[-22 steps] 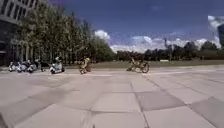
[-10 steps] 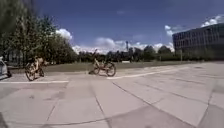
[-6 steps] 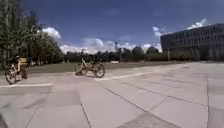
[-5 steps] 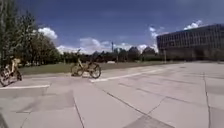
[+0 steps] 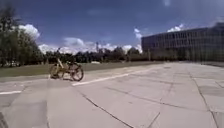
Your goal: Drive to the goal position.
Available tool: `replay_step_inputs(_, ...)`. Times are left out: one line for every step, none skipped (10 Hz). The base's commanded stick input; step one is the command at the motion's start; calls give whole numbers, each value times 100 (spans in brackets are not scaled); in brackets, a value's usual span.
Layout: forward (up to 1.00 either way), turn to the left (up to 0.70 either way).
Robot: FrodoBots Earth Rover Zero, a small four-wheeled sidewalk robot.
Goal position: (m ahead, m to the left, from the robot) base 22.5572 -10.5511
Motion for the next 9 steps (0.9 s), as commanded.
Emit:
replay_step_inputs(85,-33)
replay_step_inputs(85,-33)
replay_step_inputs(85,-33)
replay_step_inputs(85,-33)
replay_step_inputs(85,-33)
replay_step_inputs(85,-33)
replay_step_inputs(85,-33)
replay_step_inputs(85,-33)
replay_step_inputs(85,-33)
